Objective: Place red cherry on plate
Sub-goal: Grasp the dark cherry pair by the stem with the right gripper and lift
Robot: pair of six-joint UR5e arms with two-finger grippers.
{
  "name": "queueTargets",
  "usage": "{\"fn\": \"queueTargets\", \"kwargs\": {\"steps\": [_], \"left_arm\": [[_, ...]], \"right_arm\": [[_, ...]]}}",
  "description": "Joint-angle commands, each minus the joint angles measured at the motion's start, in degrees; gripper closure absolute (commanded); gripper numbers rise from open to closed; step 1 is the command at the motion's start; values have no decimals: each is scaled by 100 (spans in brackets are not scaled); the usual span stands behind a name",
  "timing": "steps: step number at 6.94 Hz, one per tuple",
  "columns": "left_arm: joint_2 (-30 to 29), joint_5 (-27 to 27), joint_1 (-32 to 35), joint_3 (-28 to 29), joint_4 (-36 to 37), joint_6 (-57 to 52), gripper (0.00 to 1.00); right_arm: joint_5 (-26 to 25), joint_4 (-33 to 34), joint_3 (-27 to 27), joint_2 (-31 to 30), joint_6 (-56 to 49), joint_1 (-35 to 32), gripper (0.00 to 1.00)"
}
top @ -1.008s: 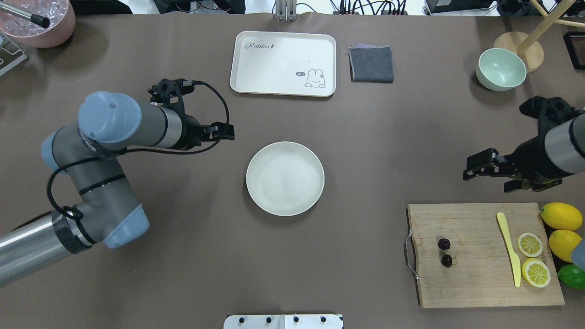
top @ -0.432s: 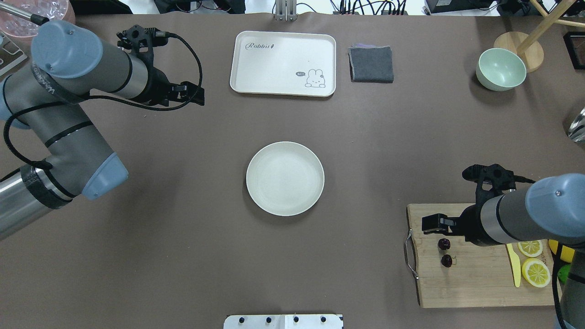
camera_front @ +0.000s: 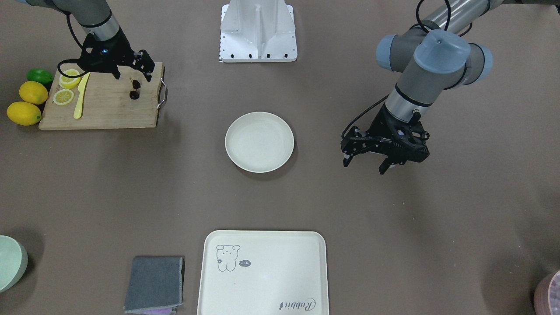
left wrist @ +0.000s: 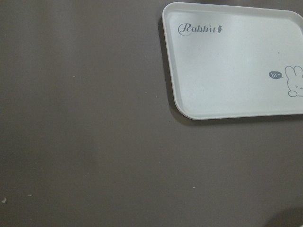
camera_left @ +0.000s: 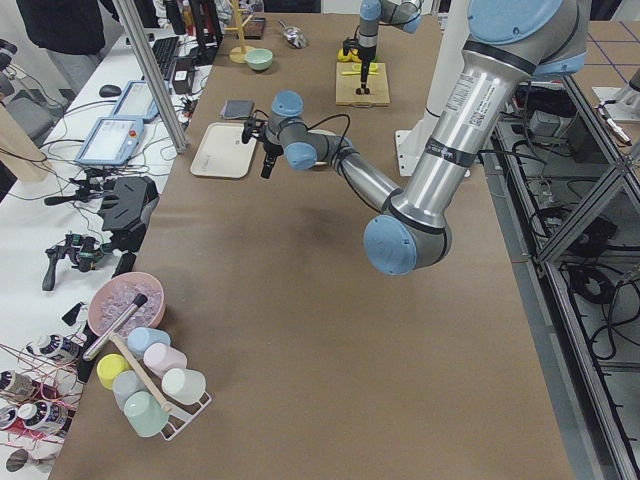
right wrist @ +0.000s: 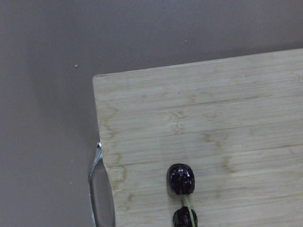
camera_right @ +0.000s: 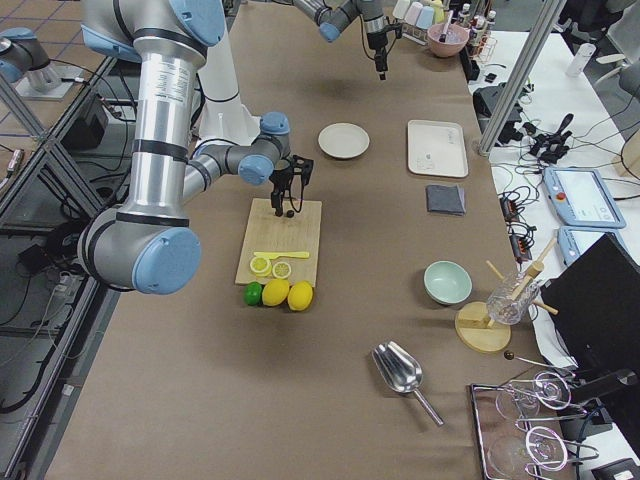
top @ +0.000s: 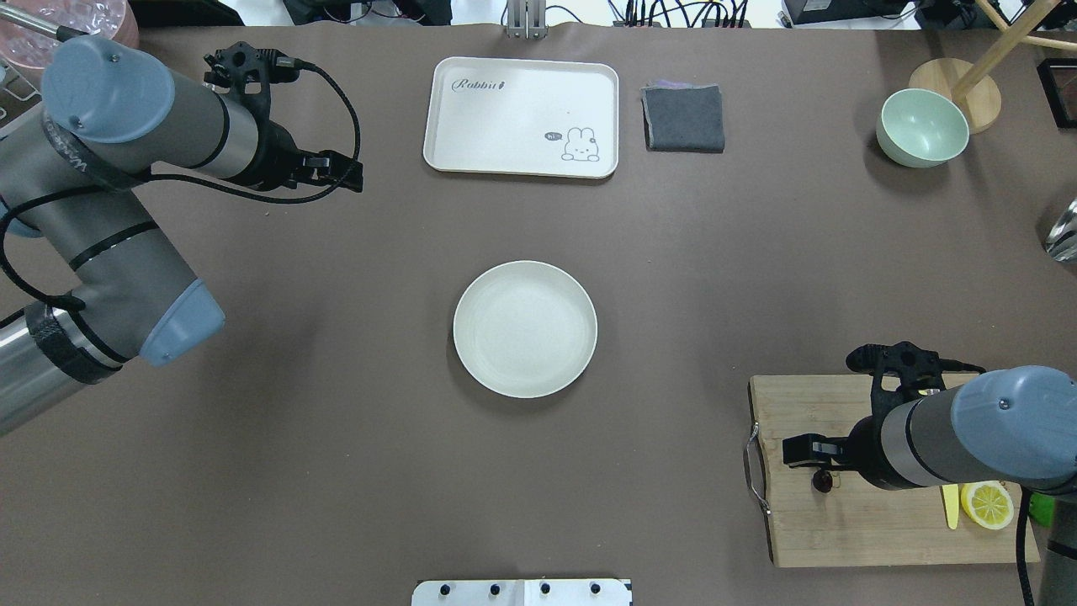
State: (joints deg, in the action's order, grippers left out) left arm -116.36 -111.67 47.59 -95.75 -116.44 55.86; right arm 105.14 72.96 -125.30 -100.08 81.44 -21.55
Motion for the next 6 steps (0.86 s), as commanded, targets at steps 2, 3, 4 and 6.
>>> {"fn": "queueTargets", "kwargs": {"steps": [2, 3, 4, 6], "left_arm": [[52, 66, -13, -14, -28, -5, 2], [52, 66, -22, -6, -28, -14, 2], [52, 66, -22, -5, -28, -14, 2], [52, 66, -22, -5, -28, -14, 2]], "right_arm": [[-90, -1, 225, -3, 3, 45, 54], [-169, -1, 304, -12, 3, 45, 78], [-231, 8, 296, -12, 3, 54, 100], [-231, 8, 191, -12, 56, 11, 100]]}}
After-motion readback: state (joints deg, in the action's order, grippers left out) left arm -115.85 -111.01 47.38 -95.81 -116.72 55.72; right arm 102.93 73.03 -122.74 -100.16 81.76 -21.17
